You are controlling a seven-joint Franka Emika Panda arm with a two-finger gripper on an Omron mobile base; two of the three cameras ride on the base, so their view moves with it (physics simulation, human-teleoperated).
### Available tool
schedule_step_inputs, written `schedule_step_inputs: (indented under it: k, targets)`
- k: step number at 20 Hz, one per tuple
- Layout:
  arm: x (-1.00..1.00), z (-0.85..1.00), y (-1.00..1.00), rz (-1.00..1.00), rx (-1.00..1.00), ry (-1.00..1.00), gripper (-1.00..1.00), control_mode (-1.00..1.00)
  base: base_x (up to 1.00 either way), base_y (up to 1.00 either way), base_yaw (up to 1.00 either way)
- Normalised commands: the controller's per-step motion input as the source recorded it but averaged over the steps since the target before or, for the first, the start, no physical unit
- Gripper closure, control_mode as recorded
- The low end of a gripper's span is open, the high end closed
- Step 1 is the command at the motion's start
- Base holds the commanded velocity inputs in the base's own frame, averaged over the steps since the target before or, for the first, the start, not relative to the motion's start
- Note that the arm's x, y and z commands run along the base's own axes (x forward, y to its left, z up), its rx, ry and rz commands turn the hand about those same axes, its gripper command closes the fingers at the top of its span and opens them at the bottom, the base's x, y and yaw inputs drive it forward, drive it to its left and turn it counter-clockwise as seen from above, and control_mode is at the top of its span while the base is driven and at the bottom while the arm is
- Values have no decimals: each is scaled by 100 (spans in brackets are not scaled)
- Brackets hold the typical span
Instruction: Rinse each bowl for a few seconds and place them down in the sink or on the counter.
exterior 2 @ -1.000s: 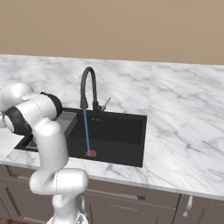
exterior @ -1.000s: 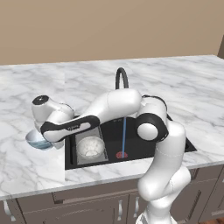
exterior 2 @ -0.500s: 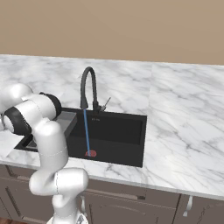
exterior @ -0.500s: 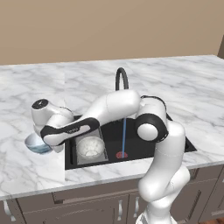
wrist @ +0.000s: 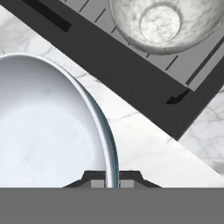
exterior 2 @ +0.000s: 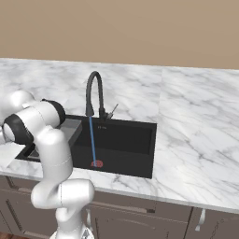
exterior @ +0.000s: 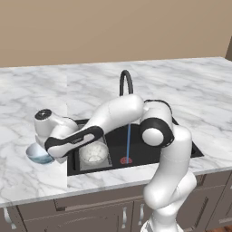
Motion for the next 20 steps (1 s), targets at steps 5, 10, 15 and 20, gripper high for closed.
schedule_step_inputs:
  k: [5,10,15,20]
  targets:
    - [-12,-21,6,-3,2,-7,100,-100,0,0,0]
    - [-11,-26,7,-3,2,-10,100,-100,0,0,0]
    - [-7,-29,6,-3,5,-5,100,-100,0,0,0]
    - [-1,-23,12,-3,8,-3,100,-100,0,0,0]
